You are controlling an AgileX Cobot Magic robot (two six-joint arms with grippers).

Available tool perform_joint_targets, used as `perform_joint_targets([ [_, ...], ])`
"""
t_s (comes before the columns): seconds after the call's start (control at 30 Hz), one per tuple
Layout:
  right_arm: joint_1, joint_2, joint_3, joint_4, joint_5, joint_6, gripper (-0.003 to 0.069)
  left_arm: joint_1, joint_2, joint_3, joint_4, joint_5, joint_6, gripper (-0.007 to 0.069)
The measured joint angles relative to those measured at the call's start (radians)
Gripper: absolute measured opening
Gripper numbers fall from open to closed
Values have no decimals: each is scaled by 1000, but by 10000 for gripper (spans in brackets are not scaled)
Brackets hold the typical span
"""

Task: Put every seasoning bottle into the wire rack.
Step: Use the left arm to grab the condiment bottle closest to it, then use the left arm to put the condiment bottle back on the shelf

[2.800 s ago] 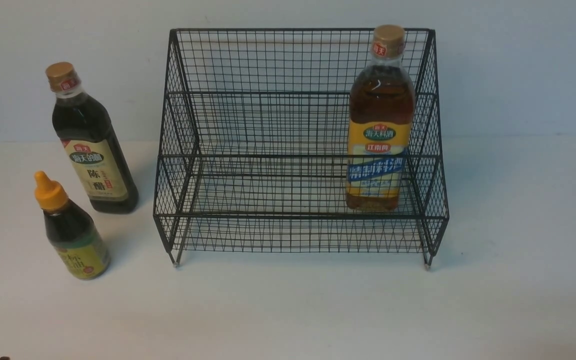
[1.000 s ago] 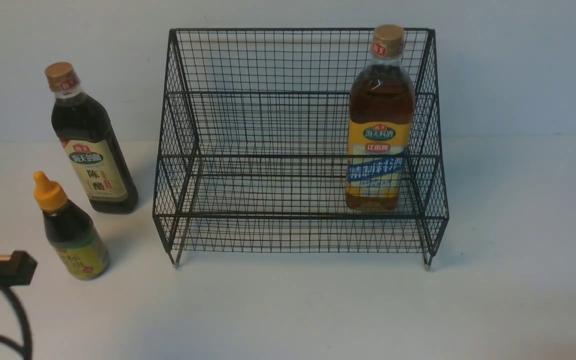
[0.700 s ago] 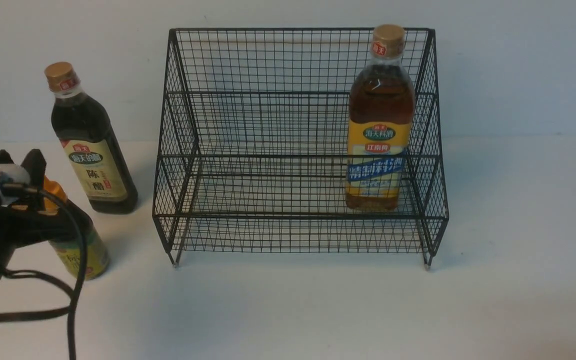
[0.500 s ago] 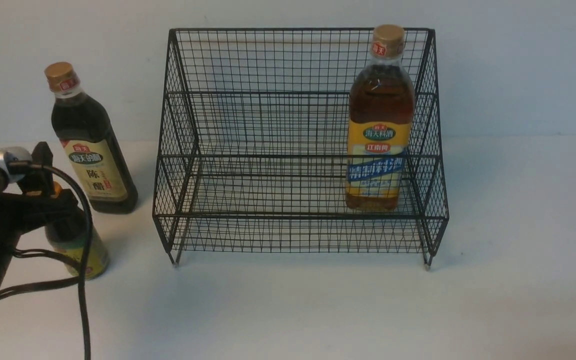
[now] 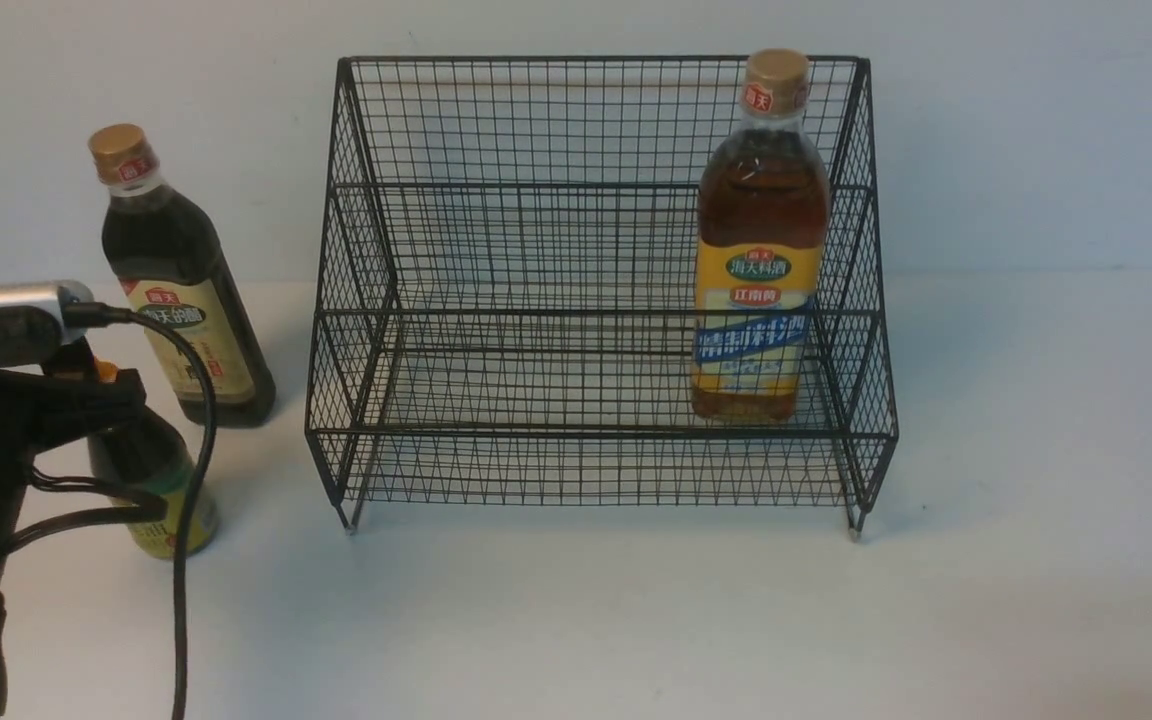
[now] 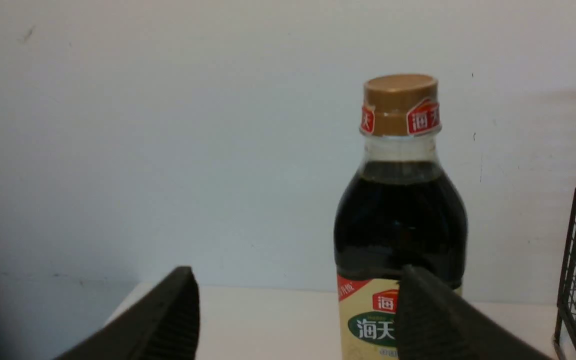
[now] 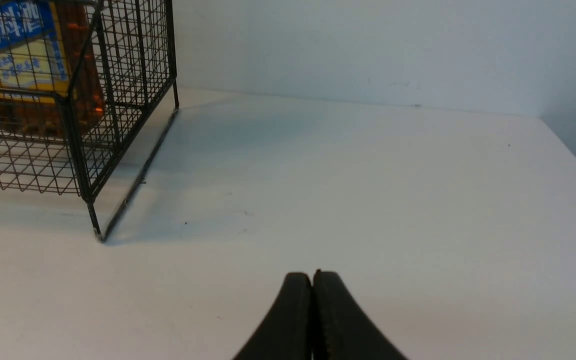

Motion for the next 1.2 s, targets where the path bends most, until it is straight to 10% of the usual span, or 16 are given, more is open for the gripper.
perform_joint_targets([
  [0.5,0,0,0,0,0,0,-15,0,180,-32,14,-48,-147,465],
  [0.77,0,0,0,0,0,0,-15,0,184,-33,92,-62,-187,116],
  [1.2,0,0,0,0,0,0,-15,2,-104,-18,188,393,-188,122],
])
